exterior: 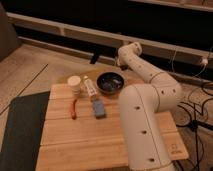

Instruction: Push the eraser across the table

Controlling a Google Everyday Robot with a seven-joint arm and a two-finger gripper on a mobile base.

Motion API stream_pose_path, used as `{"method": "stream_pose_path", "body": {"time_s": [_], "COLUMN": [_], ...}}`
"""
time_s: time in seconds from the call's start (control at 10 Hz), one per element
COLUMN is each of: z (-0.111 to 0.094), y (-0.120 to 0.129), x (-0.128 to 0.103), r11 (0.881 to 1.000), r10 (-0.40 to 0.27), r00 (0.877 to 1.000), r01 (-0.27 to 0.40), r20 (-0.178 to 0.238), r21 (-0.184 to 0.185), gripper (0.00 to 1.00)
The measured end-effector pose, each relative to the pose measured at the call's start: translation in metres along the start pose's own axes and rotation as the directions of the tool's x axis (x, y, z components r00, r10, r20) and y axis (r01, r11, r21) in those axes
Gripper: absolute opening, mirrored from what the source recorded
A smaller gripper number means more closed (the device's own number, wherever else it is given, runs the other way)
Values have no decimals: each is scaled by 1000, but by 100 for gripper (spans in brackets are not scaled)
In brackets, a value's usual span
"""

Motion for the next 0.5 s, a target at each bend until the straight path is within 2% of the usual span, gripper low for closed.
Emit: {"method": "stream_pose_path", "body": {"time_s": [0.2, 0.5], "z": [0, -1], "y": [-1, -2], "x": [0, 0], "r11": [1000, 1000], "r10": [1, 1], "r00": [1000, 1000], "r01": [-1, -1], "r20": [0, 0], "r21": [1, 2], "gripper": [80, 80]}}
